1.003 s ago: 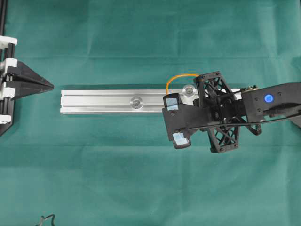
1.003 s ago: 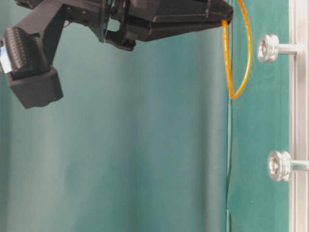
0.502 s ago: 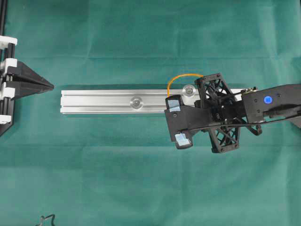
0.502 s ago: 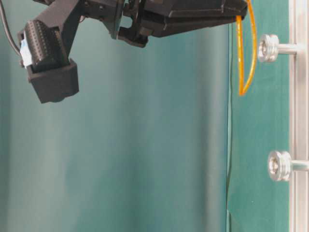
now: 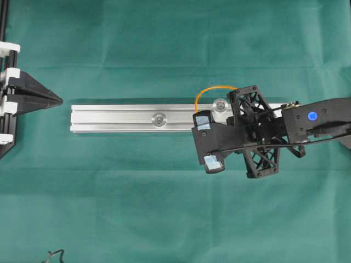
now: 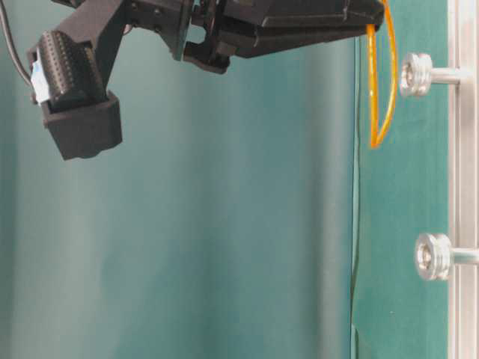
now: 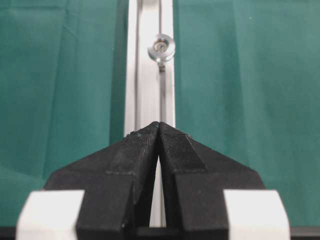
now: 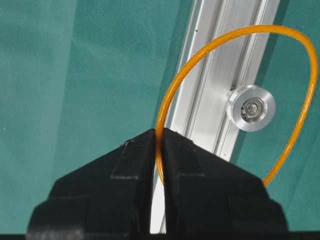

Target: Hook the rubber onto the shaft.

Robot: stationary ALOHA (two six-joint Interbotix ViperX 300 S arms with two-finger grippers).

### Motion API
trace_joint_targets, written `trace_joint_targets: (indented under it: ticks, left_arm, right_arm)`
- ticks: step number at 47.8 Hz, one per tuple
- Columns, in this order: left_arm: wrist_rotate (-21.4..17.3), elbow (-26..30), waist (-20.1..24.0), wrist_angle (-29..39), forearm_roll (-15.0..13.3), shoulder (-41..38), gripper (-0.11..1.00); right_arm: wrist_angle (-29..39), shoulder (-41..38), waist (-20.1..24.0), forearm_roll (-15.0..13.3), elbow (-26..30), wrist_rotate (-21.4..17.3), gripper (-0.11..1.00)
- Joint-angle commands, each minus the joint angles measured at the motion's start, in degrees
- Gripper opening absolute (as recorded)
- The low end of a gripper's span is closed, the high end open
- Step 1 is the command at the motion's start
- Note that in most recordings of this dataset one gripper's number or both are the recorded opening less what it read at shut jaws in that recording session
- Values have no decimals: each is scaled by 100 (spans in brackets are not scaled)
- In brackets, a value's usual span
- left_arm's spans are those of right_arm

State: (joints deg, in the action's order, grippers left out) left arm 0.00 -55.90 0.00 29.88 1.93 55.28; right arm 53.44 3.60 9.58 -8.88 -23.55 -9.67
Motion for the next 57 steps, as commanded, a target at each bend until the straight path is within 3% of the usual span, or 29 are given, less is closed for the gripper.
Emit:
trace_joint_targets:
  ticks: [1, 57]
  left_arm:
    - [0, 185, 0, -35, 9, -44, 0]
    - [9, 185, 0, -26, 18, -44, 0]
  right_arm:
    - [-35, 79, 0, 35, 62, -9, 7]
    - [-26, -62, 360, 88, 281, -18, 7]
